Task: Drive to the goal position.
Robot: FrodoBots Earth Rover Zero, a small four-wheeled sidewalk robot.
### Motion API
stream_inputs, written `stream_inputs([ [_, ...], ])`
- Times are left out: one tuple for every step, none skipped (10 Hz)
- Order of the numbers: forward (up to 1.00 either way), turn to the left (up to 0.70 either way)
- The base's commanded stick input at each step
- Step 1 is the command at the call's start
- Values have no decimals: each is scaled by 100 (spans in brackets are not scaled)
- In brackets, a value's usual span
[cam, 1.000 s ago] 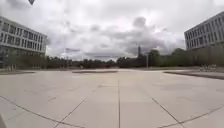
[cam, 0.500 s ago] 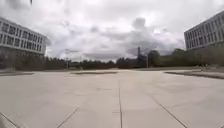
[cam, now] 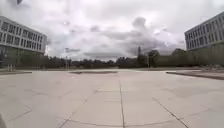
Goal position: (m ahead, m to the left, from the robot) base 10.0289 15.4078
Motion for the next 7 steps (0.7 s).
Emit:
stream_inputs([
  [70, 0],
  [70, 0],
  [70, 0],
  [70, 0],
  [70, 0],
  [70, 0],
  [70, 0],
])
